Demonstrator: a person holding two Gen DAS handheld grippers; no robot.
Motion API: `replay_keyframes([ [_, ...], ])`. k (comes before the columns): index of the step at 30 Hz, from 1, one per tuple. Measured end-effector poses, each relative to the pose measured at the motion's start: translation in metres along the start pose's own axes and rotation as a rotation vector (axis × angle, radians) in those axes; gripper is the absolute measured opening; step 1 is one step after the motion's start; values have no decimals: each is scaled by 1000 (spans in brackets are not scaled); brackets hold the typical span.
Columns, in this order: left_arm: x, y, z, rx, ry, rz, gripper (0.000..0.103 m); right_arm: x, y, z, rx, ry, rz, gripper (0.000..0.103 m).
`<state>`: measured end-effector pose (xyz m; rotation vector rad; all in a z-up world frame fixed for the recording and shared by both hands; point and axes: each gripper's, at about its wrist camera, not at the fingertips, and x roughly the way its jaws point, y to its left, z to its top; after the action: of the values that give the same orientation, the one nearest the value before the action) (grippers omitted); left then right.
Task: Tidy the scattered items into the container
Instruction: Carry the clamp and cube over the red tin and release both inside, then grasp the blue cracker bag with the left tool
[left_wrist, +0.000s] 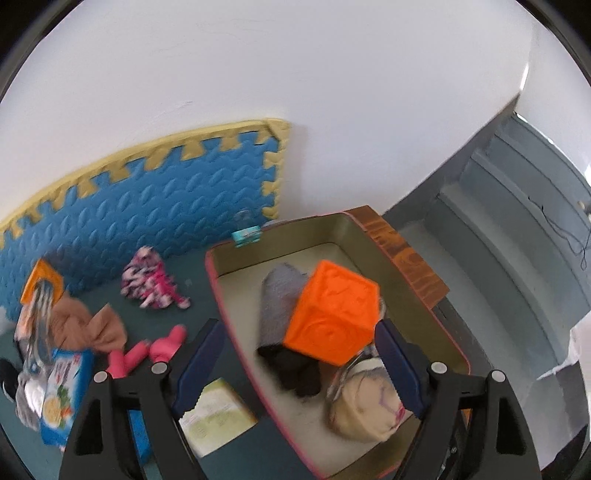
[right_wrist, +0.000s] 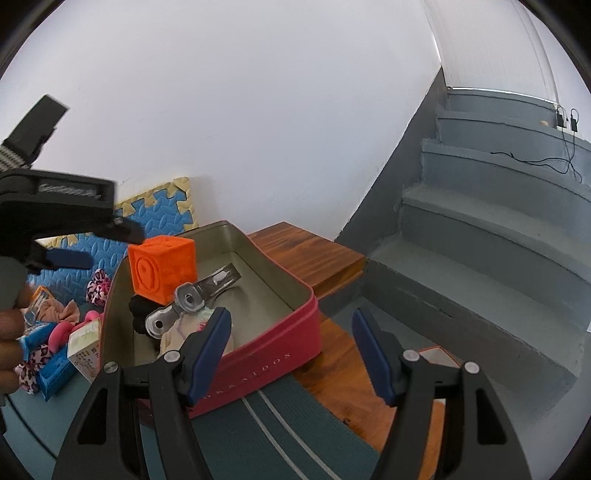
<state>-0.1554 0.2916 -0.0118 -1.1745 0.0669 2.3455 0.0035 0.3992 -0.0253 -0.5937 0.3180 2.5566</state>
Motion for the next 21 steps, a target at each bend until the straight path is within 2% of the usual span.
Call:
replay_keyframes([
  [4,-21,26,-18,-39,-24,30,85,-2,4,-1,-12,-5,-6,72],
  [13,-70,107,-61,-159,-71,158,85,-16,27,0,-56,-15,24,72],
  [21,-80,154,-86,-203,-60,238,85,-33,52,-2,-96,-7,86,72],
])
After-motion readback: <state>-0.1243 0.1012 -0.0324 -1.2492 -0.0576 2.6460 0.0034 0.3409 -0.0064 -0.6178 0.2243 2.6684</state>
